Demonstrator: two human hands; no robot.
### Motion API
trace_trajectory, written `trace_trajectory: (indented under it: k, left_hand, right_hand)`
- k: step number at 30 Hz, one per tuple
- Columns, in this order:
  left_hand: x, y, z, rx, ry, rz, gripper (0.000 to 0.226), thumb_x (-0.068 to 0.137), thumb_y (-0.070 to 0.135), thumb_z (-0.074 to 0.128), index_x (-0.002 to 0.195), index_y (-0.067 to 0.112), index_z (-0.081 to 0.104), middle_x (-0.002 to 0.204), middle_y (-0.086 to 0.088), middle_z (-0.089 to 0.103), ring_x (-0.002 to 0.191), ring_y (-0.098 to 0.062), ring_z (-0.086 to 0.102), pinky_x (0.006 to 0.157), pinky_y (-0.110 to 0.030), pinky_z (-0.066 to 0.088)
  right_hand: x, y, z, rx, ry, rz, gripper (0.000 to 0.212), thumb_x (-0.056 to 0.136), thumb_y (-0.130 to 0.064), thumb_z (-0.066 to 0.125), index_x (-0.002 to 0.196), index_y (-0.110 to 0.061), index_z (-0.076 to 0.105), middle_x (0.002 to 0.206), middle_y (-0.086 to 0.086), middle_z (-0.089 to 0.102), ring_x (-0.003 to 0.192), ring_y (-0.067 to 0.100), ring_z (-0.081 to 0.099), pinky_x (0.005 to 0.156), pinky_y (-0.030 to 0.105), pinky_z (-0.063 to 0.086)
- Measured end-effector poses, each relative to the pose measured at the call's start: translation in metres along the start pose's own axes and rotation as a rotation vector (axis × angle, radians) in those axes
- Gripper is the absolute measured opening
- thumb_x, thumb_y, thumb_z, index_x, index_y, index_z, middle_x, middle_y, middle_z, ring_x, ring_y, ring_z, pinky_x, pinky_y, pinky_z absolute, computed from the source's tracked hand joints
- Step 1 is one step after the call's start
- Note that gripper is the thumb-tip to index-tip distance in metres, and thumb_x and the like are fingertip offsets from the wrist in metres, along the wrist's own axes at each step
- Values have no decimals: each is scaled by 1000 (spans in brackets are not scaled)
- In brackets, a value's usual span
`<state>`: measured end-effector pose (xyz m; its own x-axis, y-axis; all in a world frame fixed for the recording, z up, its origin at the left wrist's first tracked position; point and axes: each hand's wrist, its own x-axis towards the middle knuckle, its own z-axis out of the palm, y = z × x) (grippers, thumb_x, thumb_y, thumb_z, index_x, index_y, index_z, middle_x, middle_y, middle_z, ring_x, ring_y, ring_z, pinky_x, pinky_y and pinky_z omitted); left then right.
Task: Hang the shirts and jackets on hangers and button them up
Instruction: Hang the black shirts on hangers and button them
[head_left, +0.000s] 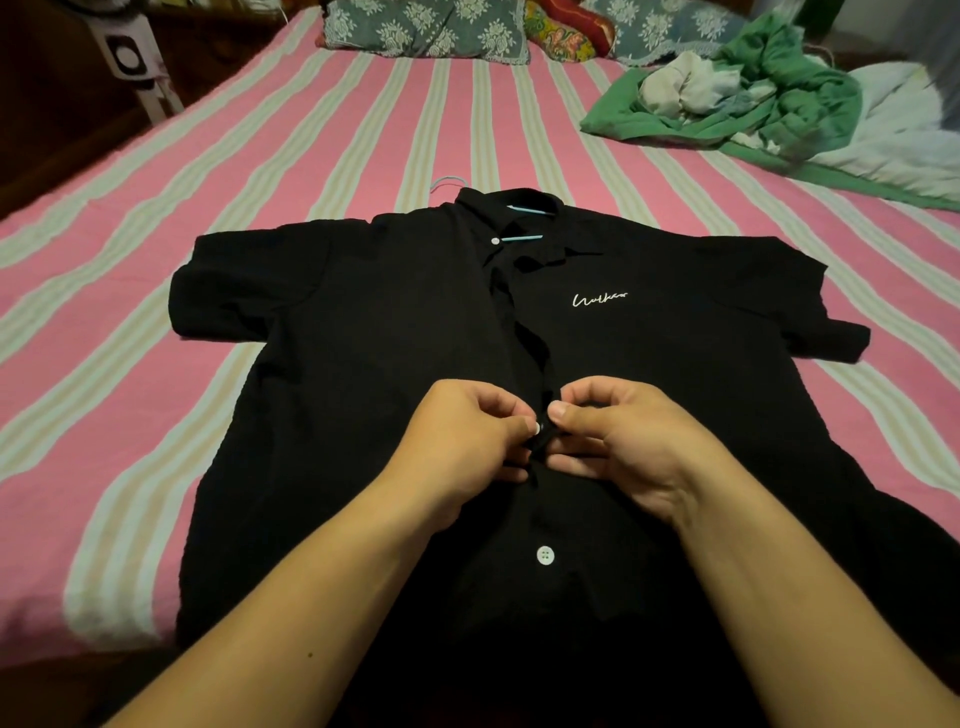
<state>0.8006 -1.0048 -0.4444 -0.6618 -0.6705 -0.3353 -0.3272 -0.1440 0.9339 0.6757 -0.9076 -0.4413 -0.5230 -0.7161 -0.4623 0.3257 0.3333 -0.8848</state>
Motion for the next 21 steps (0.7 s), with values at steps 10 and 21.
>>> trace_trajectory:
  k: [10,21]
  left_hand:
    - [2,-4,-1,51,34,35,7,90,5,73,83,6,75,73,-8,73,66,-13,69,65,-28,61]
    - [0,-2,-1,129,47,31,12,90,10,69,83,14,78,70,-4,73,60,-10,62,66,-30,56]
  right_hand:
    - [-6,-3,4,-39,22,-23,8,91,-3,69,88,-9,65,73,8,65,63,18,68,66,34,63]
    - [-9,-2,2,-65,-58,-76,15,89,11,65,98,1,69,79,12,73,77,24,75,71,32,63]
